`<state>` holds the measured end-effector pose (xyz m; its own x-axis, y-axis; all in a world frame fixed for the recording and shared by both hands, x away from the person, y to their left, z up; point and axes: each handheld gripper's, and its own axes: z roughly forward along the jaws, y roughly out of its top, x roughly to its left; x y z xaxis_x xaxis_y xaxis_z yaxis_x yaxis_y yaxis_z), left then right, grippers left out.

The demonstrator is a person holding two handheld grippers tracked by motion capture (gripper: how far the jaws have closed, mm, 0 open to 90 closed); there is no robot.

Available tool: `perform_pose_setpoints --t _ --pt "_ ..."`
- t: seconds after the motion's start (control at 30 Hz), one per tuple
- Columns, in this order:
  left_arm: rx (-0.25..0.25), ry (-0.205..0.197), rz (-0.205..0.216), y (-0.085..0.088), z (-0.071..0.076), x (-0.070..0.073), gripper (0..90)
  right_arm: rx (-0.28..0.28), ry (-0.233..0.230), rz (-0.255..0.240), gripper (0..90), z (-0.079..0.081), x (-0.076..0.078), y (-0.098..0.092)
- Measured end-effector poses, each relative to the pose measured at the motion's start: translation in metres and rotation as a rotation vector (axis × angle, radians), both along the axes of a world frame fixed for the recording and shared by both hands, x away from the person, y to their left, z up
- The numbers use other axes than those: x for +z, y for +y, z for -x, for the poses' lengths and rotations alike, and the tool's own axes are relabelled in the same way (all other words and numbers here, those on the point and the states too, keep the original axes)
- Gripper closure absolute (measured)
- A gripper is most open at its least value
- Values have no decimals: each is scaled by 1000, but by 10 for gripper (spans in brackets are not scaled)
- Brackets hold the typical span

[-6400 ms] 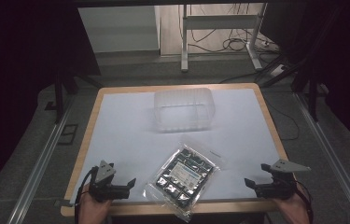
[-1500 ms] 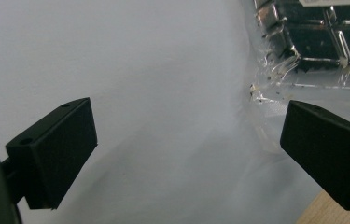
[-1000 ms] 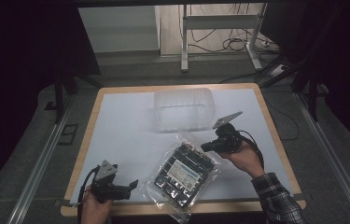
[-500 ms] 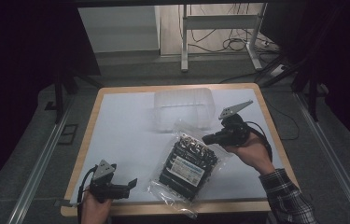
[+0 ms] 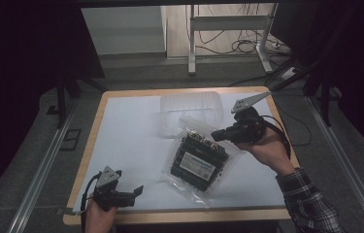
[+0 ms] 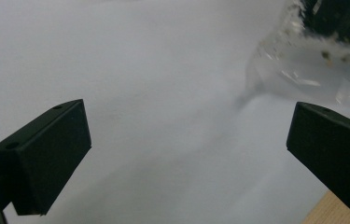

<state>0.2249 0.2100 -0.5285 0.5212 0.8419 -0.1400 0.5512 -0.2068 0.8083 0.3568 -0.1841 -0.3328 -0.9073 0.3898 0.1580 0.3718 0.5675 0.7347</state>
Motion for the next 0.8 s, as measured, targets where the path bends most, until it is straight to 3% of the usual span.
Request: perform_pose_setpoints --t 0.17,0.3,0.43,0.63,0.8 --pt "-3 1 0 -1 0 0 0 -2 -53 -2 889 3 26 3" --pt "-8 5 -9 -1 -1 0 0 -12 -84 -11 889 4 38 3" --pt "-10 9 -11 -2 -1 -1 0 -57 -125 -21 889 -2 52 1" --pt "-14 9 -11 -2 -1 -1 0 -79 -125 -38 889 -11 61 1" --pt "-18 12 -17 -3 -1 -2 0 -117 -166 -22 889 -20 69 3"
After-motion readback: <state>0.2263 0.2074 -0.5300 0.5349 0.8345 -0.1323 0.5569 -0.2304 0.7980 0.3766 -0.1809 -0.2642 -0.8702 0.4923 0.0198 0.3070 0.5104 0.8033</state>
